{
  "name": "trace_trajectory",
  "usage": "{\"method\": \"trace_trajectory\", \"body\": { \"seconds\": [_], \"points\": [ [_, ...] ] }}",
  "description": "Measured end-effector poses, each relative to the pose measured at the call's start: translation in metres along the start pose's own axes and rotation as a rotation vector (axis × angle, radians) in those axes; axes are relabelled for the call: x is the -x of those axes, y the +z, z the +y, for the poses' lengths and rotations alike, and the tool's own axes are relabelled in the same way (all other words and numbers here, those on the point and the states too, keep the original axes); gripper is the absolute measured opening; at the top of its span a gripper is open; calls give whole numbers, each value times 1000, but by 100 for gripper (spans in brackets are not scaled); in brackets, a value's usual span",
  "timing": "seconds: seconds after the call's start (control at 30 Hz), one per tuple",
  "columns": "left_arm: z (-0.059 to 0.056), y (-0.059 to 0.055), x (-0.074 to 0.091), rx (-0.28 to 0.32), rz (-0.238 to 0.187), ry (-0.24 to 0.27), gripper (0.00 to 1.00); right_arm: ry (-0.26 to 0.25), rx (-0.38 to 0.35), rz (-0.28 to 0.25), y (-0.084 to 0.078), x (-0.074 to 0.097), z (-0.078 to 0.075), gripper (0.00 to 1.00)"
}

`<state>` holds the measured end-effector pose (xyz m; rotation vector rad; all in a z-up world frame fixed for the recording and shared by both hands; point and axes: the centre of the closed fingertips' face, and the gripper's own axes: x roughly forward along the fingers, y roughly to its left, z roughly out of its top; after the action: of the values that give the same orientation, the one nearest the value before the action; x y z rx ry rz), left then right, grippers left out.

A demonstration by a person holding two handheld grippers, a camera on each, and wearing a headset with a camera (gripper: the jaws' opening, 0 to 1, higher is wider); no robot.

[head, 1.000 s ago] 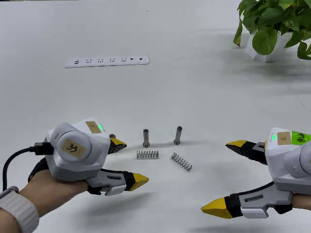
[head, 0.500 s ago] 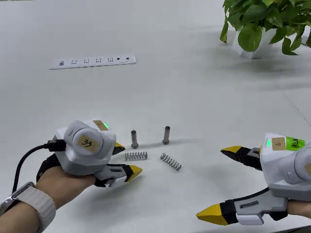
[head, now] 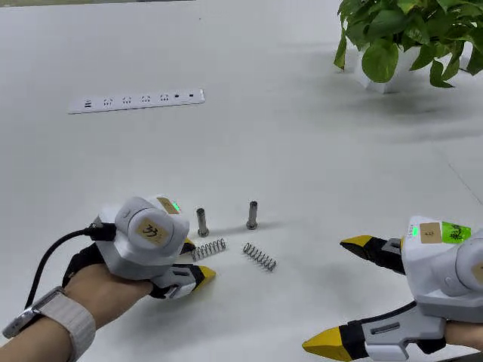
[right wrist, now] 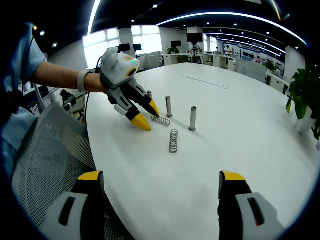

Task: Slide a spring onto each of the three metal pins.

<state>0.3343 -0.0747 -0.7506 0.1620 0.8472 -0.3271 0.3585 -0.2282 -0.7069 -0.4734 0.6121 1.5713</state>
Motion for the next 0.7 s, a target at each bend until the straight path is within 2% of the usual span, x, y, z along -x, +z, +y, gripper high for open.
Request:
{"method": "trace_trajectory", "body": {
  "seconds": [0.23, 0.37, 0.7],
  "points": [
    [9, -1, -1, 18, -1, 36, 21, 6, 5, -3, 3, -3, 2, 96],
    [9, 0, 0, 11, 0, 45, 14, 7, 3, -4, 3, -4, 3, 96],
    [11, 2, -2, 17, -2, 61, 11, 17, 0, 0, 1, -6, 9, 96]
  ]
}}
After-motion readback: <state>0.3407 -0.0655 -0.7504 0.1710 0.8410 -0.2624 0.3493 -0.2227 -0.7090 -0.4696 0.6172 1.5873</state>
